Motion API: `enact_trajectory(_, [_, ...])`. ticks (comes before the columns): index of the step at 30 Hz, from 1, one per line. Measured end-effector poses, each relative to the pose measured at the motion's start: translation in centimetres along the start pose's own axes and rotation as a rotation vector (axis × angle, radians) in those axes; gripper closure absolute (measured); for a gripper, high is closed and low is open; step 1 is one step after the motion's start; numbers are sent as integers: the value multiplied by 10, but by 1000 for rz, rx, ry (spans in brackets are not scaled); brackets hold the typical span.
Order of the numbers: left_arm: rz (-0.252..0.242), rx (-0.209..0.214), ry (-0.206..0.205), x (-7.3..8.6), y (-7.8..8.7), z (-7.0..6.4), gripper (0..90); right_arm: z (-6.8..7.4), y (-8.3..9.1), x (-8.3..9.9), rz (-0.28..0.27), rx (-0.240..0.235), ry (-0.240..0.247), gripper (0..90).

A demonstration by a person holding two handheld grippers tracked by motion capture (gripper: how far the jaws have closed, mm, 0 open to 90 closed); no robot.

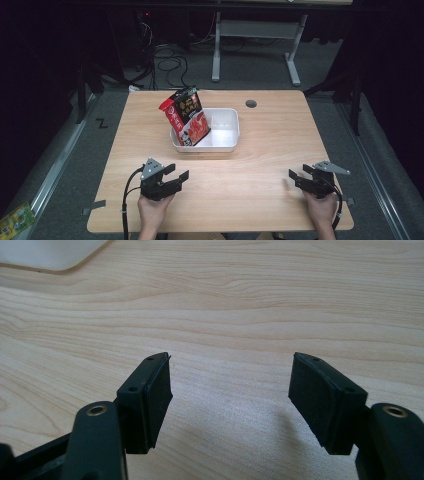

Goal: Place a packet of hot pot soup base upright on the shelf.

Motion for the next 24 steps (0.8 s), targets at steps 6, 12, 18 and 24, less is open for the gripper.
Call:
enact_trajectory(6, [19, -7, -4, 4, -8, 1, 399, 0, 0, 0, 0, 0, -5, 339])
enact_trajectory(12, [31, -9, -5, 7, -14, 2, 399, 0, 0, 0, 0, 0, -5, 339])
enact_trajectory(18, [49, -10, 2, 13, -20, 4, 401, 0, 0, 0, -2, 0, -5, 339])
enact_trajectory(24, [55, -18, 5, 16, -25, 6, 404, 0, 1, 0, -3, -1, -6, 339])
Point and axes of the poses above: each handheld gripper's, and its own axes: y roughly backward along the jaws, x roughly out of its underside, z roughly to its left, the point moved 8 cm from there along -y, roughly forward along the jaws, and after that the axes turned 4 degrees about -z, right-handed, at the moved point
